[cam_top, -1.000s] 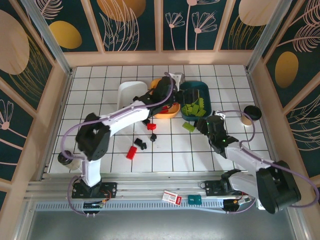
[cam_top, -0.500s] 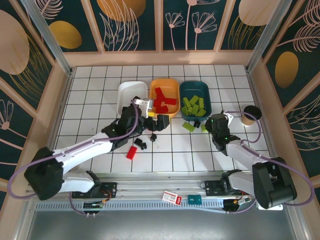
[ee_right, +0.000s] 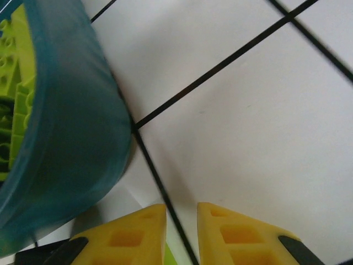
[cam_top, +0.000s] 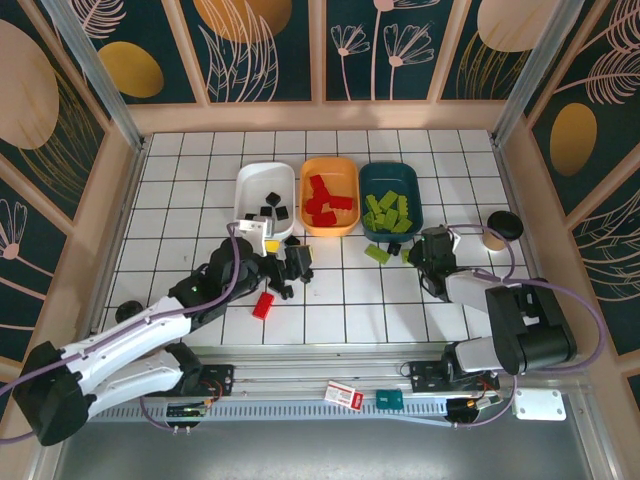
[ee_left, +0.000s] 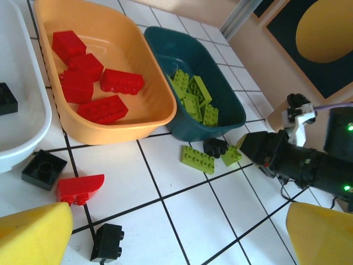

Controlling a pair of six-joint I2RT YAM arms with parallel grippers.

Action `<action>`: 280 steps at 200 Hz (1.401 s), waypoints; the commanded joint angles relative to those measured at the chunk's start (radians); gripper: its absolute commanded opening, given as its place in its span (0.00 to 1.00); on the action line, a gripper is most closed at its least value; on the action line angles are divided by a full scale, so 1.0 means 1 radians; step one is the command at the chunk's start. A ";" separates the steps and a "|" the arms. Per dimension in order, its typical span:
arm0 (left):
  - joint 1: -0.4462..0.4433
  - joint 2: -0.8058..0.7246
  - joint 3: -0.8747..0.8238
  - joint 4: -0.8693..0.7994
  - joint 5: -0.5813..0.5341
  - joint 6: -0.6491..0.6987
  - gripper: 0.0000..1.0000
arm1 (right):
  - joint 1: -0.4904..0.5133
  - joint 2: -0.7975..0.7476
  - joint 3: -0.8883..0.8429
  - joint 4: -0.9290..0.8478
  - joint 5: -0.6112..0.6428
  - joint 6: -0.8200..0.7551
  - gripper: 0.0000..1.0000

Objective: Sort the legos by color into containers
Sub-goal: Move the legos to the center of the table, then pick up the lego from the center of the table.

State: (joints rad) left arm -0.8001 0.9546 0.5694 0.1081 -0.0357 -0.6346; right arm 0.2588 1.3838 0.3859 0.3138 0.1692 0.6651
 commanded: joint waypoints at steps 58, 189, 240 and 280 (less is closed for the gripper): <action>0.004 -0.043 -0.022 -0.047 -0.030 -0.020 0.99 | 0.222 0.146 0.087 0.102 -0.008 0.058 0.22; 0.003 -0.068 -0.052 -0.073 -0.060 -0.029 0.99 | 0.511 0.052 0.183 -0.093 0.208 -0.107 0.45; 0.003 -0.060 -0.046 -0.080 -0.064 -0.027 0.98 | 0.428 0.140 0.225 -0.089 0.134 -0.189 0.58; 0.002 -0.060 -0.048 -0.084 -0.066 -0.028 0.99 | 0.431 0.229 0.275 -0.047 0.158 -0.225 0.60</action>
State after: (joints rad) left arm -0.8001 0.8967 0.5243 0.0395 -0.0883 -0.6529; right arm 0.6872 1.5669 0.6132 0.2523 0.2951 0.4900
